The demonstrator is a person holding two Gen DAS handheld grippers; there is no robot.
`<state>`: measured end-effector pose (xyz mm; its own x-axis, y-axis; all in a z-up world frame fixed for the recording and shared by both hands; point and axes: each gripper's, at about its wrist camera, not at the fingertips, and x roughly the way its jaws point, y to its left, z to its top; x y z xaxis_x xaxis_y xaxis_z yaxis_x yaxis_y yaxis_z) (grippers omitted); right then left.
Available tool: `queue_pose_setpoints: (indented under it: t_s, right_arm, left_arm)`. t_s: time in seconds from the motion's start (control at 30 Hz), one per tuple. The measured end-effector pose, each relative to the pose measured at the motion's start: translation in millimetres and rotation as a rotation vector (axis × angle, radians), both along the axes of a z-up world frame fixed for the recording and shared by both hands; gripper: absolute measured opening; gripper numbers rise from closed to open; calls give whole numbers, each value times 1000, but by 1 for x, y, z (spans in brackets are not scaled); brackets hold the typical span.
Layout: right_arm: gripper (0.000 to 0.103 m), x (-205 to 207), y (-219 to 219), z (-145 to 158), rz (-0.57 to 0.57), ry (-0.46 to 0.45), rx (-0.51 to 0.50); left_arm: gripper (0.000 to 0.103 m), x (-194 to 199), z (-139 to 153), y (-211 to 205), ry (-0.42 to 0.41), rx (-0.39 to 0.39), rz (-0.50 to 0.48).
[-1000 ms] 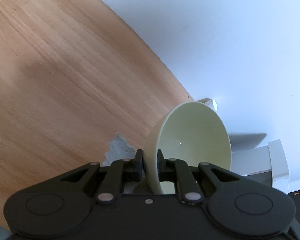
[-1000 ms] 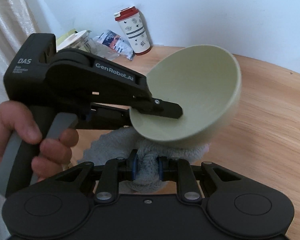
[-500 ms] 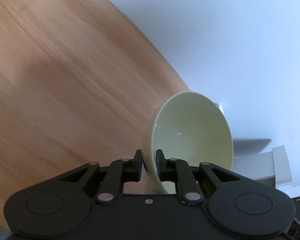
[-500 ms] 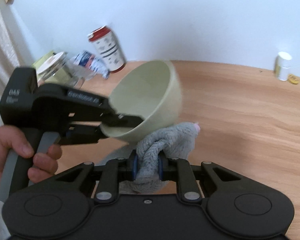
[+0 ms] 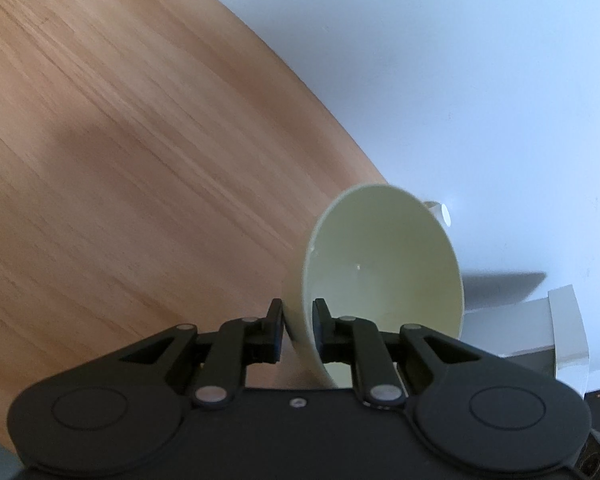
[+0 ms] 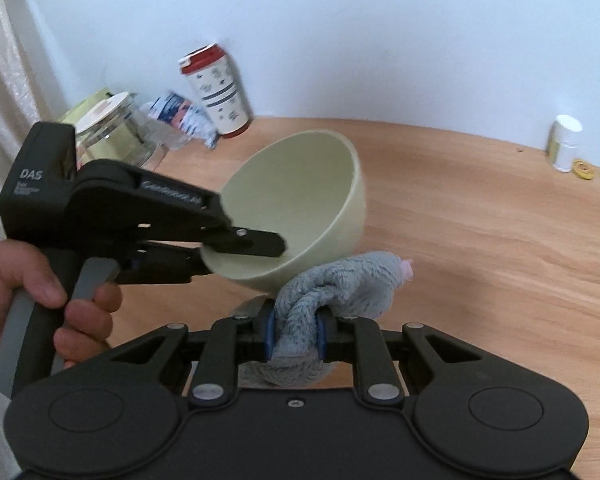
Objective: Clean bowl
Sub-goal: 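Hold the tilted bowl with the left gripper while the right gripper holds the towel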
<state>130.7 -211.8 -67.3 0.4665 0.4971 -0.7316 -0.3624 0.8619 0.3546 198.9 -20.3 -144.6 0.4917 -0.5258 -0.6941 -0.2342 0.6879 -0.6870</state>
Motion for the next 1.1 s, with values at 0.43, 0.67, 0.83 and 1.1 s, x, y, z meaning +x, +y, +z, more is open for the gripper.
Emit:
queue_pose_setpoints:
  t_s: [0.43, 0.67, 0.83, 1.1]
  right_arm:
    - [22, 4, 38, -15, 104, 24, 27]
    - [22, -2, 23, -11, 51, 1, -2]
    - [22, -5, -4, -10, -24, -15, -28]
    - [22, 9, -52, -20, -213, 23, 93]
  left_arm:
    - [14, 0, 3, -3, -29, -39, -37]
    - [14, 0, -2, 3, -10, -74, -26]
    - [14, 2, -9, 10, 16, -102, -19]
    - [14, 1, -16, 13, 59, -94, -50]
